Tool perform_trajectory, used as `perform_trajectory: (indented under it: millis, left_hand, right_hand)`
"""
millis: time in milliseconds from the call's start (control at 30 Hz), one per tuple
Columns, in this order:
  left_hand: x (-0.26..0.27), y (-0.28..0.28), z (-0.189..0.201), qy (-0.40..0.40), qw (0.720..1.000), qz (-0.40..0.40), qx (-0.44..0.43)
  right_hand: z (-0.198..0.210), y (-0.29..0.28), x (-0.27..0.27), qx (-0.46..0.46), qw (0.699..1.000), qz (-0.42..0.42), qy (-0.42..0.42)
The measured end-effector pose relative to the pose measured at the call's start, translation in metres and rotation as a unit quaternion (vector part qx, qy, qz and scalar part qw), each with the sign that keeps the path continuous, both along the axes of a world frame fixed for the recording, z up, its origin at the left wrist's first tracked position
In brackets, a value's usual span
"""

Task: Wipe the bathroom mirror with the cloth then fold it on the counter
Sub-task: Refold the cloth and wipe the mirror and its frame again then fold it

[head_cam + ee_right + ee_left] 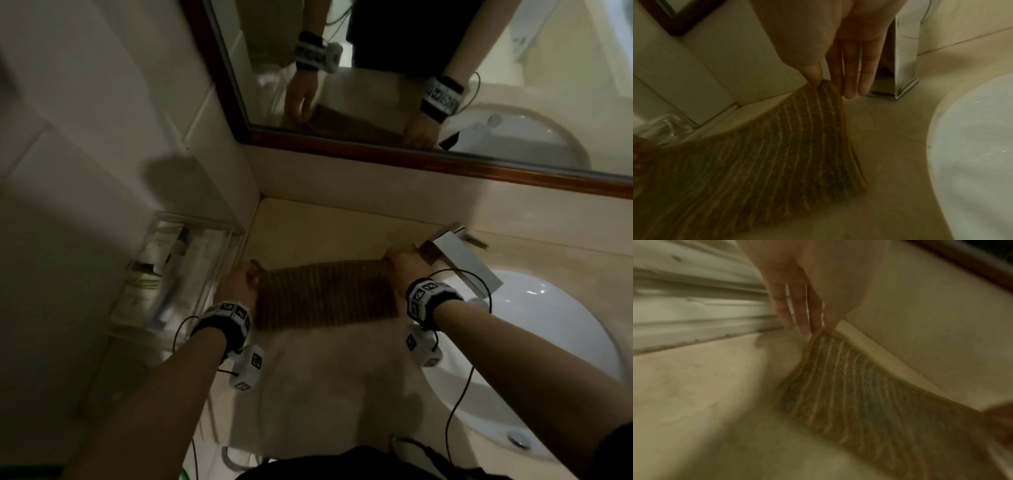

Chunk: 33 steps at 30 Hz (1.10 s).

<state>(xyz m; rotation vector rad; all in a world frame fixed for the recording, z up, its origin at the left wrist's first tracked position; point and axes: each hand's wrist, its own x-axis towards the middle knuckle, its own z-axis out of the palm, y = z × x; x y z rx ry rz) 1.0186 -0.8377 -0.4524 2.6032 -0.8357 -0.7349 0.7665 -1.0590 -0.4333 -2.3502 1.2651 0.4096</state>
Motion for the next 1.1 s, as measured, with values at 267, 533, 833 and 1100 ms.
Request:
perform_trajectory:
  millis: [267,533,833,1100]
  left_hand:
    - [0.001,-0.019,-0.02,-0.07,0.981,-0.179,0.028]
    - [0.013,-0.04,-0.024,-0.032,0.969,-0.205,0.136]
    - [0.001,-0.019,0.002,-0.1,0.962,-0.244,0.066]
    - [-0.04,0.041,0.008,-0.148,0.928,-0.322,0.116]
  right_hand:
    - [-0.026,-0.009,0.013,0.034,0.999,0.04,-0.015]
    - [-0.025,-0.019,0.029,0.047,0.994,0.07,0.064]
    - [-0.007,0.007,-0.007,-0.036,0.994,0.096,0.03]
    - [-0.001,0.053,-0.051,-0.038,0.98,0.185,0.062]
